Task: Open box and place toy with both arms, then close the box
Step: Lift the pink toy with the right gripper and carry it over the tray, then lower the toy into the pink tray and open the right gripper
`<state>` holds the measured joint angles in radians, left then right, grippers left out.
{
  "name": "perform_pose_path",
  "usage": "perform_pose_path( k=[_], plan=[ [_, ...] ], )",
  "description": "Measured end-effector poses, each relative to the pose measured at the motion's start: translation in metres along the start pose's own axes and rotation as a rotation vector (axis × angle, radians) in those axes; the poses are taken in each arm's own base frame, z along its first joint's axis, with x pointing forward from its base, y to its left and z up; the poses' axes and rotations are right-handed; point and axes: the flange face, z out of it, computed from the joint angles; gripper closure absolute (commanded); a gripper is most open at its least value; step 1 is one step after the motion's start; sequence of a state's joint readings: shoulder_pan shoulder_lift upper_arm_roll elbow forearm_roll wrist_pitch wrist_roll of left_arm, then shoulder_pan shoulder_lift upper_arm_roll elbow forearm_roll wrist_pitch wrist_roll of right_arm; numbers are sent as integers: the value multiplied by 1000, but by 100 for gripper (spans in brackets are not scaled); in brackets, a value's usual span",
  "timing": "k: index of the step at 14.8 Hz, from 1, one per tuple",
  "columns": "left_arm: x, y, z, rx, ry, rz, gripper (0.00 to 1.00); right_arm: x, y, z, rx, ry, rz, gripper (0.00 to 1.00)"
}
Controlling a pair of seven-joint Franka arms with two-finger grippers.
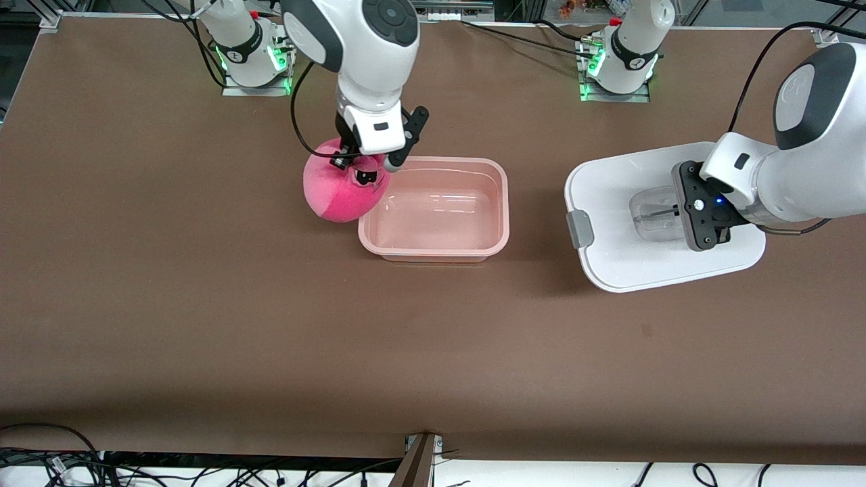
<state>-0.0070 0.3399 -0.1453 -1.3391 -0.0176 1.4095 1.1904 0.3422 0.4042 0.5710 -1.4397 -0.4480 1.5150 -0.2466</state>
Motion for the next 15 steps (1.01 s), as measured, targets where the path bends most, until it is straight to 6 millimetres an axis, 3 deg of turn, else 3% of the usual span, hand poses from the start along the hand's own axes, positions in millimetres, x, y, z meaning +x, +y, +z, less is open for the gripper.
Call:
perform_pose_path(
  k=[4, 9, 11, 15],
  plan=[
    [0, 0, 0, 0, 0, 1, 100, 21, -11, 17, -30, -6, -38, 100],
    [0, 0, 0, 0, 0, 3, 100, 38, -16, 21, -48, 45, -24, 100],
    [0, 0, 0, -1, 0, 2, 100, 44, -18, 25, -45, 69, 31, 1],
    [0, 0, 0, -1, 0, 4, 100, 65, -37, 28, -33, 124, 188, 0]
  ],
)
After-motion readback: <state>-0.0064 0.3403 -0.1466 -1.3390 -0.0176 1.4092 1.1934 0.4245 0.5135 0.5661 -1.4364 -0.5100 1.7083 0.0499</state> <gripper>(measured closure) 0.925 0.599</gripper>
